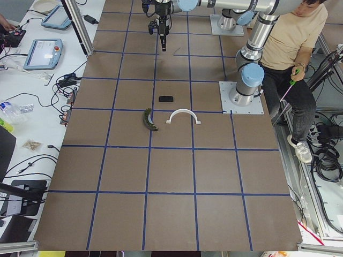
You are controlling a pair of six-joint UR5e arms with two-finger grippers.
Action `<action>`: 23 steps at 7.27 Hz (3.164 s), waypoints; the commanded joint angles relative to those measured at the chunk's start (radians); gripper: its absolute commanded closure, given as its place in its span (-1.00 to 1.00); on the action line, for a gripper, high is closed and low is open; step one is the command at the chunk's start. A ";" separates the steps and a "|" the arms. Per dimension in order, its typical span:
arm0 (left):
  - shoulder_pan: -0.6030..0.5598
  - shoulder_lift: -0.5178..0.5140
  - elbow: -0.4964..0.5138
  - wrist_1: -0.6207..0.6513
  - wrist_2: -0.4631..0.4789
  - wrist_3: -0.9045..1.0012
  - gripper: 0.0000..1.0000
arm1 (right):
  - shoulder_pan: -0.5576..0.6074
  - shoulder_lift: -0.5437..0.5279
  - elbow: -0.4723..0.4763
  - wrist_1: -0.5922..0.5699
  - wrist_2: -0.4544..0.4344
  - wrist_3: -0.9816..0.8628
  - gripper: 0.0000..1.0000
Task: Place bearing gear from tray to pile
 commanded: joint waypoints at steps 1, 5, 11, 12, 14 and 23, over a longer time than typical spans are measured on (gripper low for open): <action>0.019 -0.001 0.000 0.000 -0.005 0.001 -1.00 | 0.019 0.021 0.000 -0.002 -0.010 0.017 -0.76; 0.016 -0.011 -0.003 0.000 -0.019 -0.002 -1.00 | -0.258 -0.080 -0.021 0.178 -0.010 -0.327 -1.00; -0.220 -0.187 -0.246 0.423 -0.088 -0.207 -1.00 | -0.840 -0.166 -0.020 0.274 -0.074 -1.006 -1.00; -0.256 -0.242 -0.257 0.473 -0.082 -0.207 -1.00 | -0.931 -0.163 -0.021 0.271 -0.126 -1.060 -1.00; -0.280 -0.329 -0.253 0.529 -0.059 -0.220 -1.00 | -1.075 -0.128 -0.027 0.179 -0.188 -1.168 -1.00; -0.316 -0.453 -0.368 0.813 -0.054 -0.260 -0.69 | -1.362 0.119 -0.116 -0.025 -0.169 -1.323 -0.33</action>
